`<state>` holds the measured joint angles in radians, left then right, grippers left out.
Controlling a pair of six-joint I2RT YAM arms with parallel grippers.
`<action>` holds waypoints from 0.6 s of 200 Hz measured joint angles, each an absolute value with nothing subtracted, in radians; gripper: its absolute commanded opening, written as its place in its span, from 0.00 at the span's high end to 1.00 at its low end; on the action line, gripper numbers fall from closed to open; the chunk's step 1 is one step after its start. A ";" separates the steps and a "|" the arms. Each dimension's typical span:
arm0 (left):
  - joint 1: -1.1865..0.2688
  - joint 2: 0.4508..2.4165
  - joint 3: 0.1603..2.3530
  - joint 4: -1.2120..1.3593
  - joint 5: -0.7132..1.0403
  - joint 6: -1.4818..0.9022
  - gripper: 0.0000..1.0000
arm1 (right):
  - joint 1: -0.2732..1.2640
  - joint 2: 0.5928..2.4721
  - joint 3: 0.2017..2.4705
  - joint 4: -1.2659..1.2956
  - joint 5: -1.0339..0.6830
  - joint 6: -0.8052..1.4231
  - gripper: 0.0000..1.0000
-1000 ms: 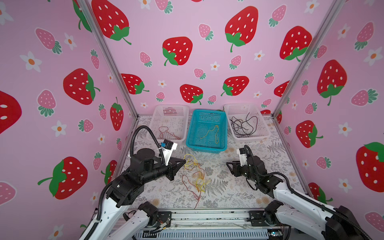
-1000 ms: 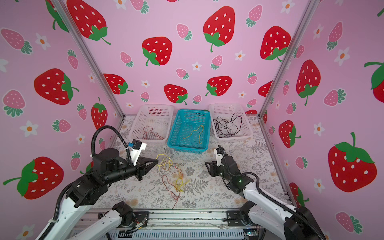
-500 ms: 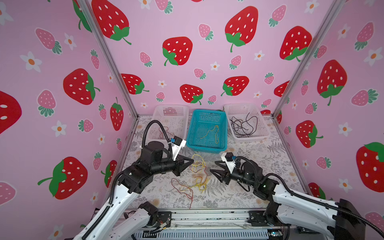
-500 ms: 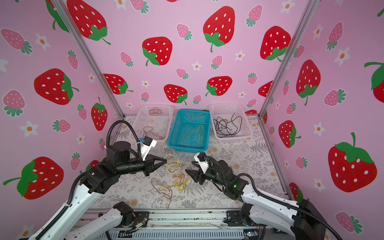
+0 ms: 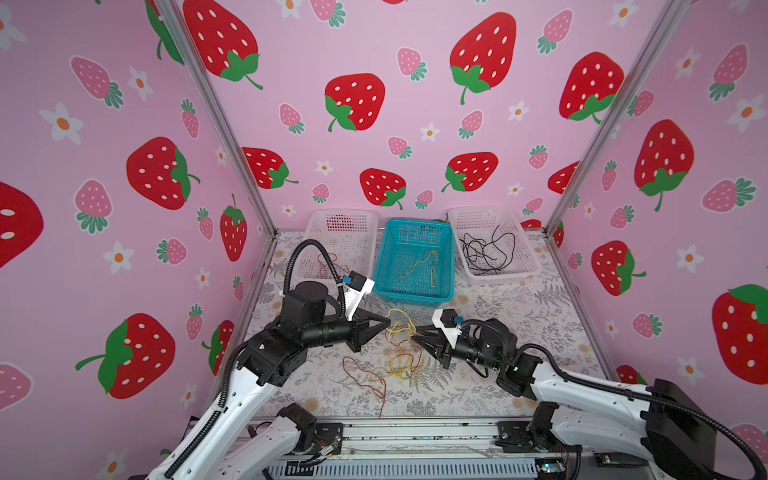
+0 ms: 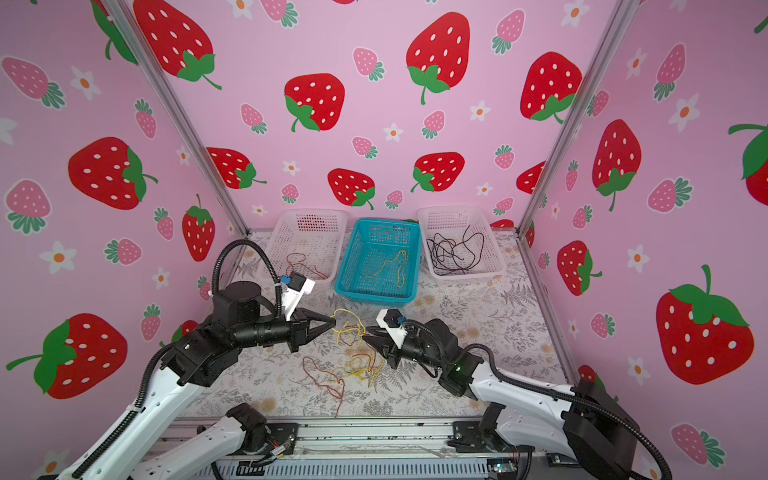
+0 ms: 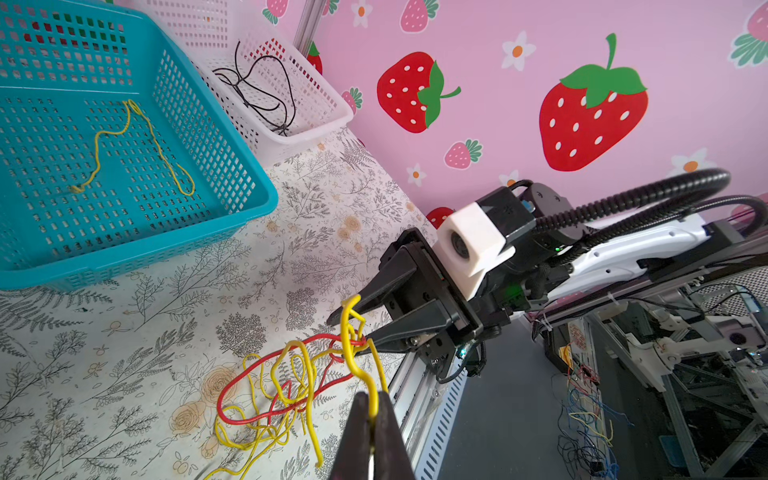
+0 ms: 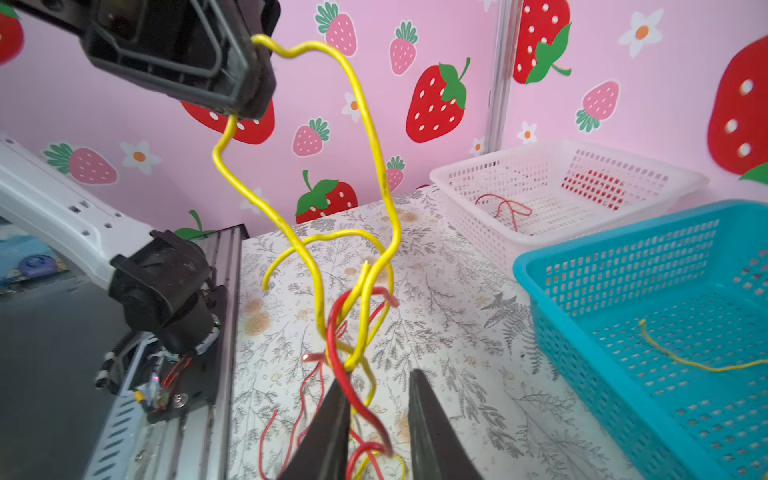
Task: Untangle the cables
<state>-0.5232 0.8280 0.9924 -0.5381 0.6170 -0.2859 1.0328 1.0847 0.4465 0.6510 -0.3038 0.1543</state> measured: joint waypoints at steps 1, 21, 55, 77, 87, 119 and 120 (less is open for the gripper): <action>-0.524 0.828 0.992 -0.538 0.617 -0.285 1.00 | 1.033 1.085 0.447 0.652 -0.306 0.159 0.89; -0.522 0.827 0.992 -0.546 0.605 -0.276 1.00 | 1.036 1.080 0.448 0.653 -0.319 0.153 1.00; -0.487 0.830 0.992 -0.588 0.571 -0.241 1.00 | 1.041 1.019 0.448 0.607 -0.327 0.147 1.00; -0.402 0.846 0.993 -0.635 0.567 -0.216 1.00 | 1.042 0.950 0.448 0.569 -0.321 0.139 1.00; -0.346 0.854 0.992 -0.662 0.555 -0.208 1.00 | 1.042 0.906 0.445 0.552 -0.308 0.136 1.00; -0.274 0.866 0.992 -0.683 0.538 -0.202 1.00 | 1.040 0.803 0.422 0.509 -0.285 0.137 1.00; -0.274 0.867 0.992 -0.683 0.539 -0.202 1.00 | 1.040 0.801 0.422 0.508 -0.284 0.137 1.00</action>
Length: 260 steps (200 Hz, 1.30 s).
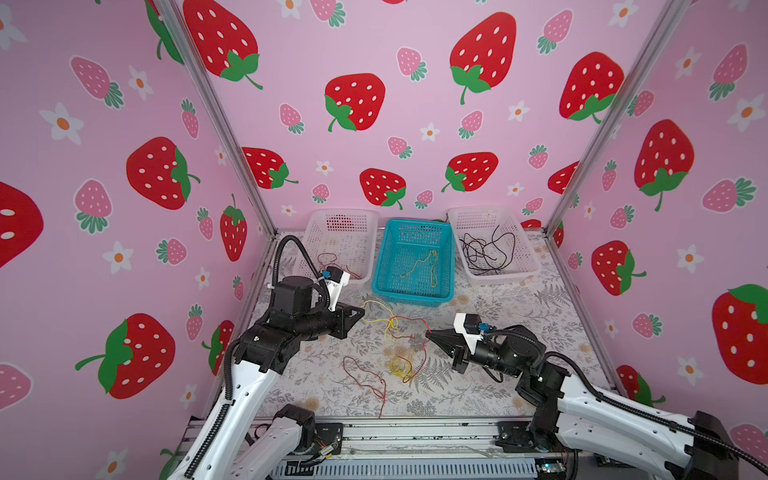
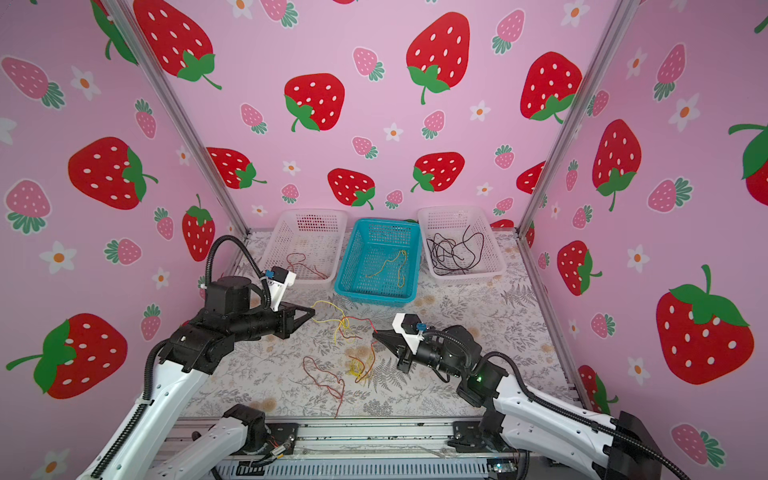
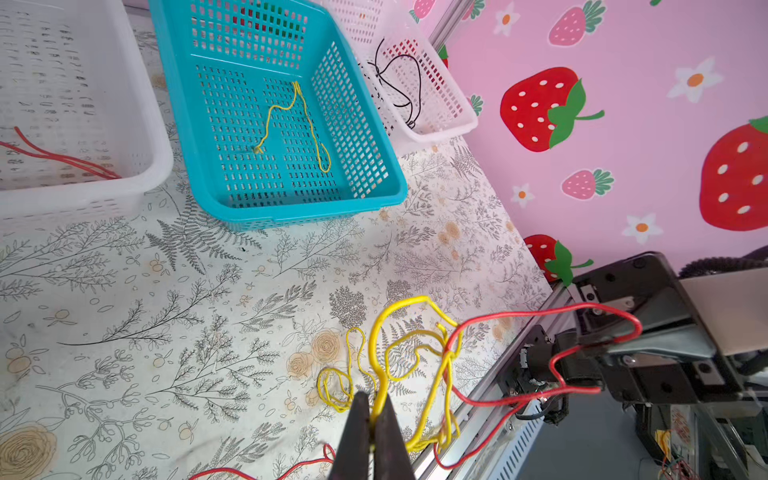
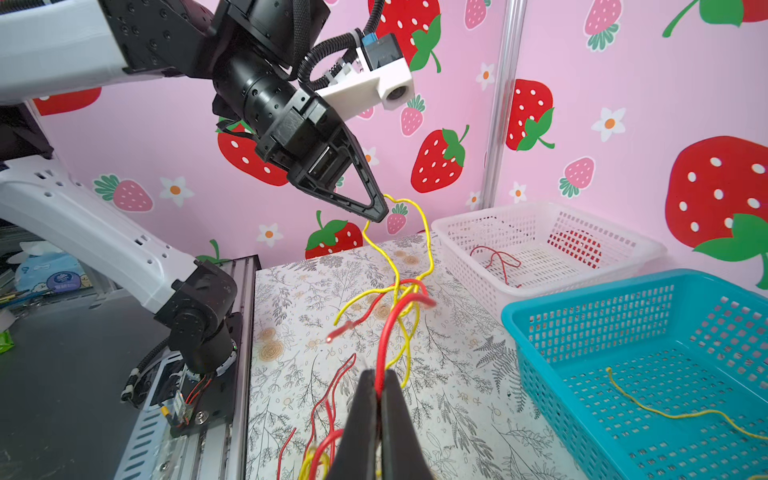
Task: Untangle the cables
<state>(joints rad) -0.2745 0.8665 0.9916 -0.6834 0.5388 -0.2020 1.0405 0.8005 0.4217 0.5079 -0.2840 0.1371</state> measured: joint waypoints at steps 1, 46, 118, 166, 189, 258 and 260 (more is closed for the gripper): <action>-0.274 0.867 0.992 -0.684 0.539 -0.202 1.00 | 1.040 0.797 0.420 0.506 -0.282 0.138 1.00; -0.271 0.884 0.989 -0.686 0.542 -0.194 1.00 | 1.041 0.590 0.352 0.447 -0.133 0.170 1.00; -0.271 0.889 0.973 -0.679 0.562 -0.178 1.00 | 1.045 0.326 0.262 0.394 0.224 0.215 1.00; -0.263 0.905 0.973 -0.704 0.476 -0.163 1.00 | 1.042 0.237 0.250 0.361 0.400 0.245 1.00; -0.255 0.934 0.973 -0.719 0.418 -0.155 1.00 | 1.038 0.156 0.236 0.395 0.467 0.265 1.00; -0.254 0.948 0.964 -0.700 0.401 -0.159 1.00 | 1.038 0.184 0.212 0.417 0.504 0.319 1.00; -0.254 0.951 0.966 -0.698 0.400 -0.162 1.00 | 1.038 0.185 0.208 0.418 0.503 0.321 1.00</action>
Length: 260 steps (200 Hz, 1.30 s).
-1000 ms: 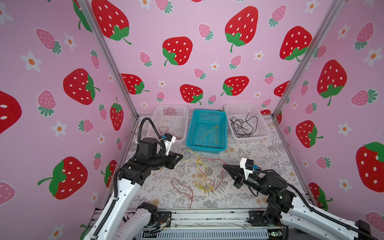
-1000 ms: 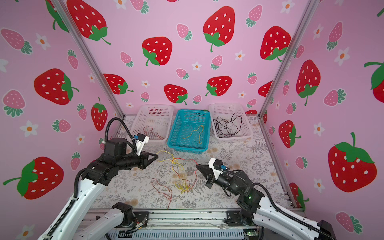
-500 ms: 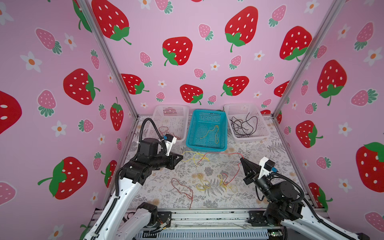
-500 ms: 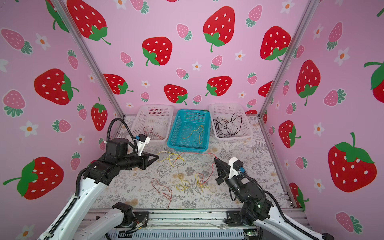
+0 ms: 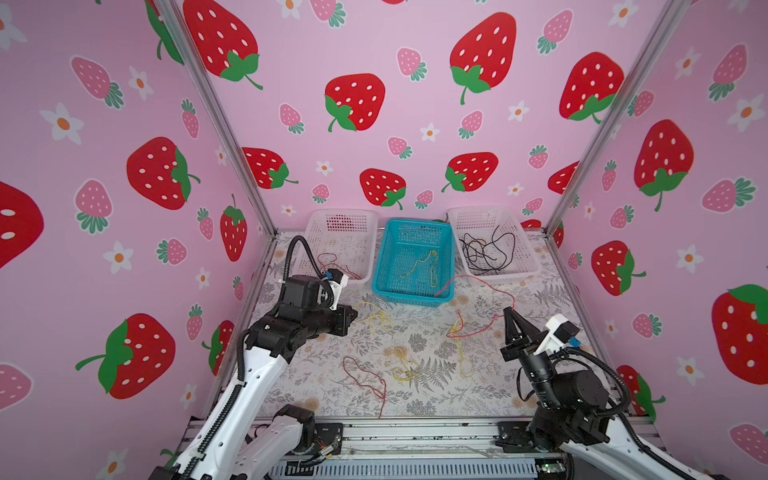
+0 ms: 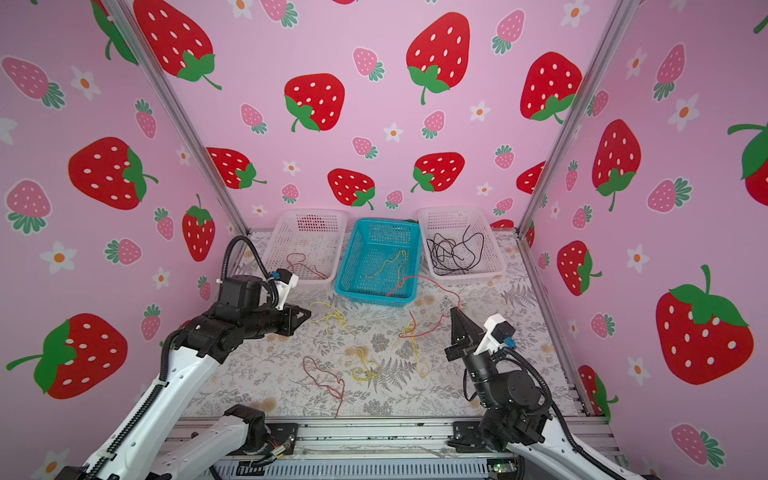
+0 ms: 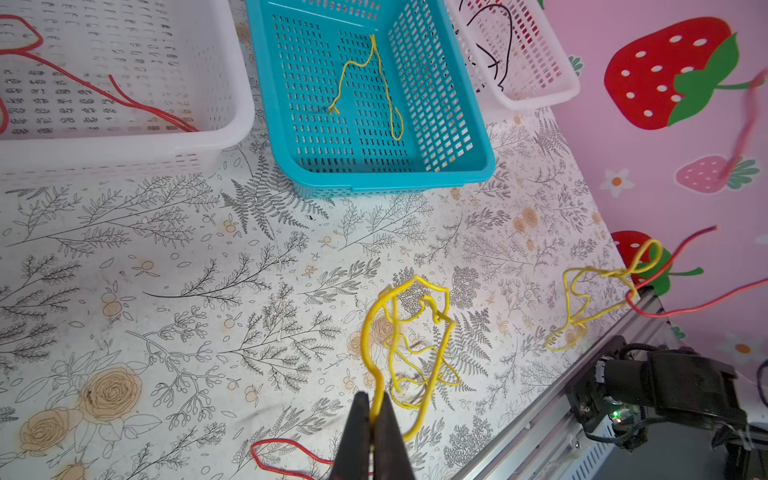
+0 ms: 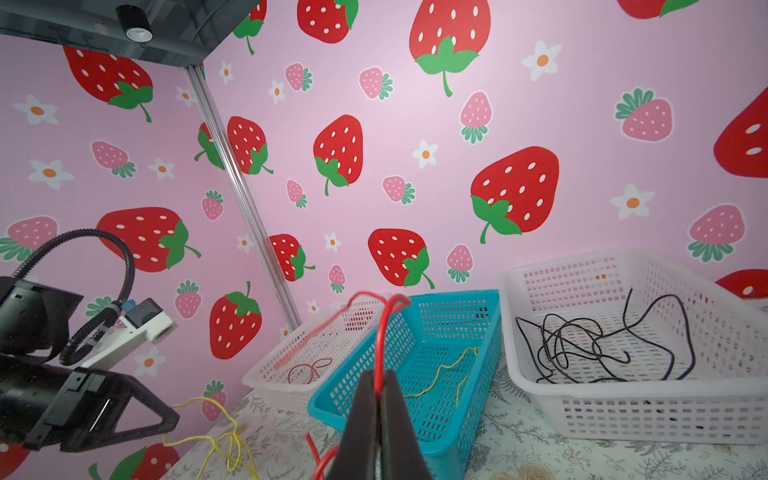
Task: Untangle the cables
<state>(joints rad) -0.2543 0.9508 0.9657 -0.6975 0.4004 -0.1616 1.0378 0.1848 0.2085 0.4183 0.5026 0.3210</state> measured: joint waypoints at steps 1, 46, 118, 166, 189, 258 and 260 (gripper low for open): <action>-0.254 0.951 0.966 -0.697 0.400 -0.162 1.00 | 1.038 0.185 0.207 0.419 0.502 0.321 1.00; -0.254 1.047 1.056 -0.592 0.400 -0.207 1.00 | 1.038 0.210 0.186 0.424 0.477 0.325 1.00; -0.262 1.391 1.301 -0.442 0.405 -0.247 1.00 | 1.038 0.215 0.186 0.431 0.456 0.328 1.00; -0.316 1.595 1.441 -0.426 0.399 -0.249 1.00 | 1.038 0.206 0.186 0.429 0.452 0.329 1.00; -0.341 1.668 1.501 -0.427 0.393 -0.248 1.00 | 1.038 0.200 0.186 0.427 0.451 0.329 1.00; -0.392 1.827 1.637 -0.455 0.340 -0.233 0.84 | 1.038 0.171 0.186 0.410 0.451 0.330 1.00; -0.393 1.830 1.639 -0.455 0.339 -0.233 0.84 | 1.038 0.170 0.186 0.410 0.451 0.330 1.00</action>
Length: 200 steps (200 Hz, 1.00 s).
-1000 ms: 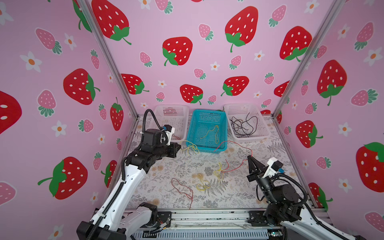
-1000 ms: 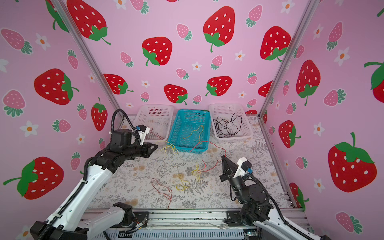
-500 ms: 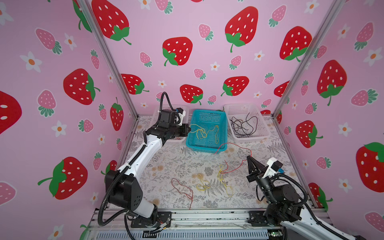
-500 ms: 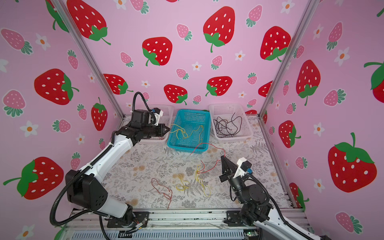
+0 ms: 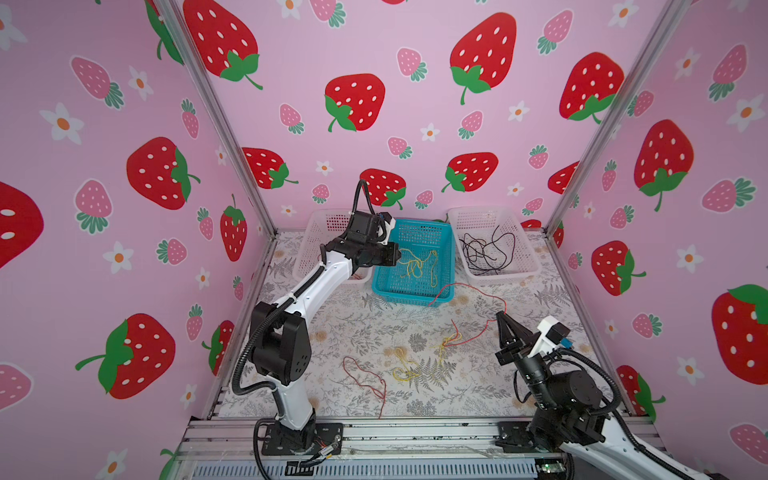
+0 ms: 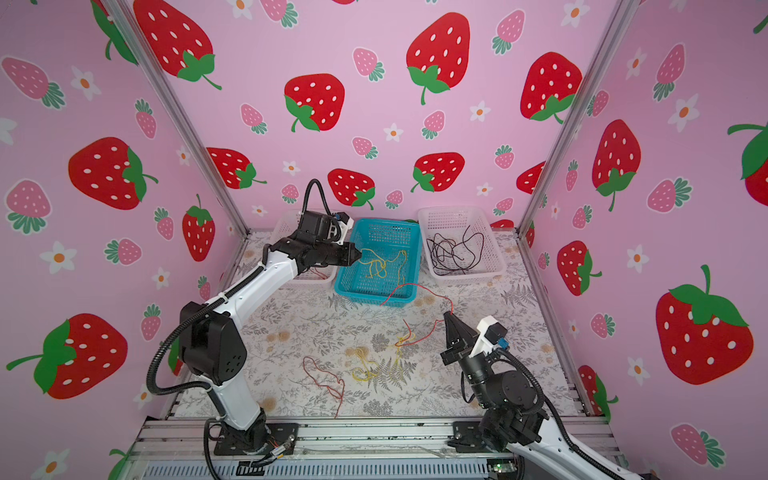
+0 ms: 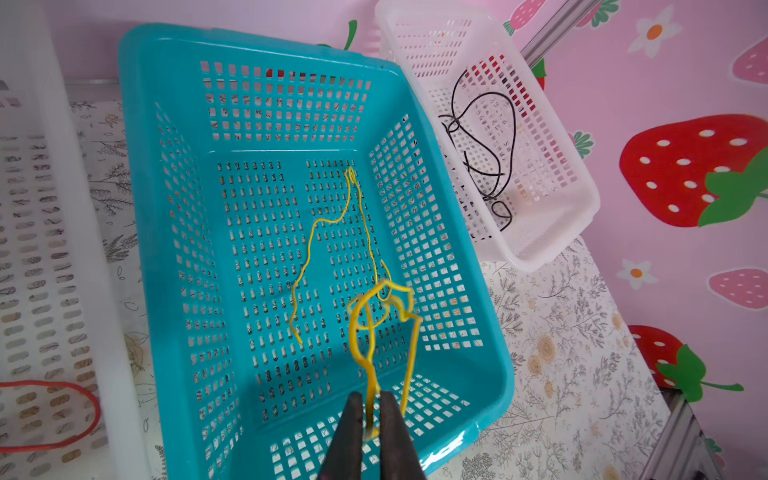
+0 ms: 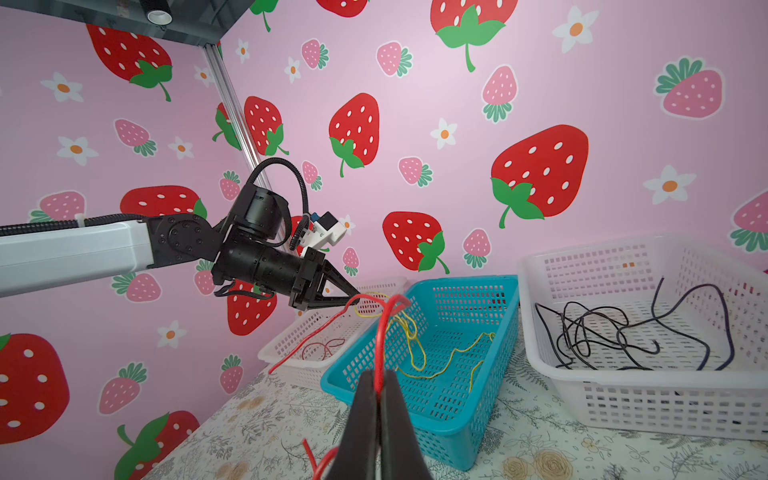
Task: Untangle the cables
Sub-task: 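Carry the yellow wires into the teal basket with the left gripper and release, then move the left gripper back to the tangle and grasp another yellow wire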
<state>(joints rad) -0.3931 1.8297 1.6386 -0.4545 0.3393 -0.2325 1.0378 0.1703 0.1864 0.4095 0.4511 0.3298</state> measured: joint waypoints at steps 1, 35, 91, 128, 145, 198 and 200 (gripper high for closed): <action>-0.393 1.831 1.639 -0.455 0.339 -0.231 0.84 | 1.038 0.170 0.186 0.409 0.451 0.330 1.00; -0.405 1.857 1.661 -0.476 0.332 -0.228 0.65 | 1.038 0.158 0.188 0.393 0.451 0.330 1.00; -0.413 1.814 1.639 -0.455 0.334 -0.240 0.49 | 1.038 0.155 0.197 0.374 0.453 0.344 1.00; -0.418 1.589 1.441 -0.350 0.371 -0.278 0.43 | 1.038 0.155 0.231 0.364 0.452 0.360 1.00; -0.427 1.455 1.307 -0.278 0.381 -0.305 0.40 | 1.038 0.155 0.243 0.363 0.451 0.372 1.00; -0.494 1.103 0.897 -0.065 0.393 -0.418 0.37 | 1.038 0.163 0.264 0.366 0.445 0.400 1.00; -0.496 1.095 0.885 -0.058 0.392 -0.420 0.37 | 1.038 0.165 0.265 0.366 0.444 0.400 1.00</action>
<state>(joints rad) -0.4965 1.0954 0.8848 -0.0582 0.3920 -0.4198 1.0378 0.1650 0.2649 0.3656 0.4438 0.4000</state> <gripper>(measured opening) 0.627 0.053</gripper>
